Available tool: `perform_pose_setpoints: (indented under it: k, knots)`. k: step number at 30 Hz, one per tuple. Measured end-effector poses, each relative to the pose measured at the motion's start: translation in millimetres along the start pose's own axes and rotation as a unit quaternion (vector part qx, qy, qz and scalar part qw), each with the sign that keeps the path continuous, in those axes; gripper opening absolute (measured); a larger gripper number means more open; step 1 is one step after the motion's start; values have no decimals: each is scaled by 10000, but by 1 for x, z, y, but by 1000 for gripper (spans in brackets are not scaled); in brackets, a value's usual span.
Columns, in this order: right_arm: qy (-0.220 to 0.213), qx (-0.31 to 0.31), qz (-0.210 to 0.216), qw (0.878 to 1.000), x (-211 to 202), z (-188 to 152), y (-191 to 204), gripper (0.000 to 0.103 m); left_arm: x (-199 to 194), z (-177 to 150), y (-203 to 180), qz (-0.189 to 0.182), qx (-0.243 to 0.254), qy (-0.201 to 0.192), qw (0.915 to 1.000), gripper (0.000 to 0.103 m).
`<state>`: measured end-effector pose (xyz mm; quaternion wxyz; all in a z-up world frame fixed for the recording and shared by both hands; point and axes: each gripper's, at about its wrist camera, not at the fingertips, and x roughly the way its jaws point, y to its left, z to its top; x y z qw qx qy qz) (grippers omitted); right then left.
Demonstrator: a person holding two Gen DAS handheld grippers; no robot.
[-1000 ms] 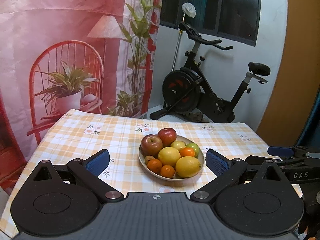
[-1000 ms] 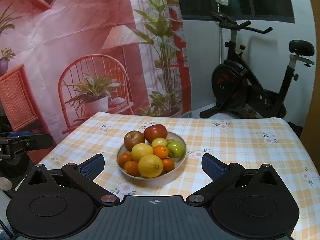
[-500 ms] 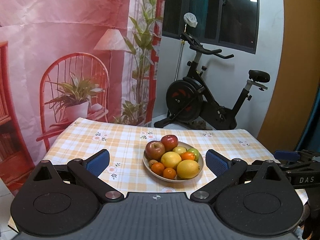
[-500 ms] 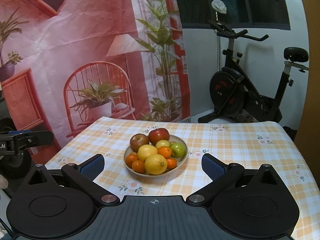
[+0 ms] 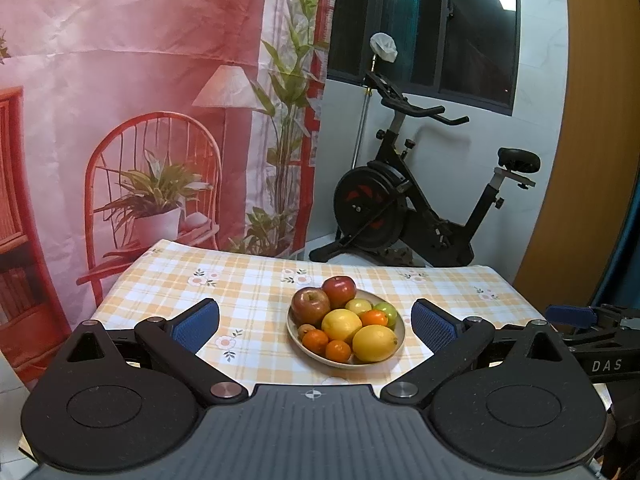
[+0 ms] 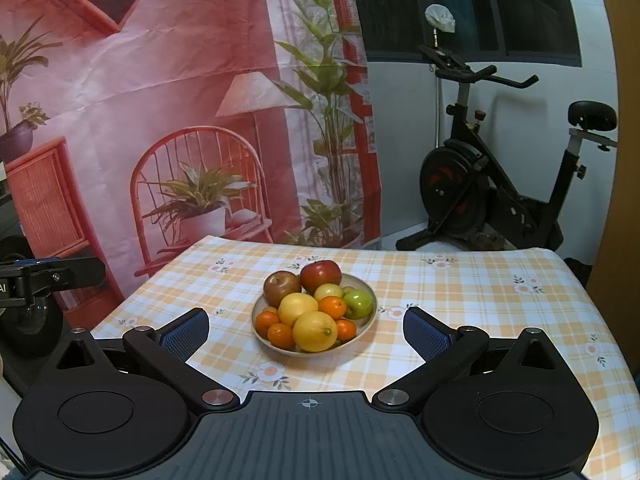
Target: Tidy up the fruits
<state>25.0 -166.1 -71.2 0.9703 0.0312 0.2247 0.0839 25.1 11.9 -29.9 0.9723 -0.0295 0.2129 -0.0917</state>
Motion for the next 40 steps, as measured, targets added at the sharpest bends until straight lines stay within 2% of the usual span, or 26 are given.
perform_pose_setpoints:
  k: [40]
  knots:
    - [66,62,15,10000,6,-2,1,103,-4,0,1,205,51,-9,9998,103]
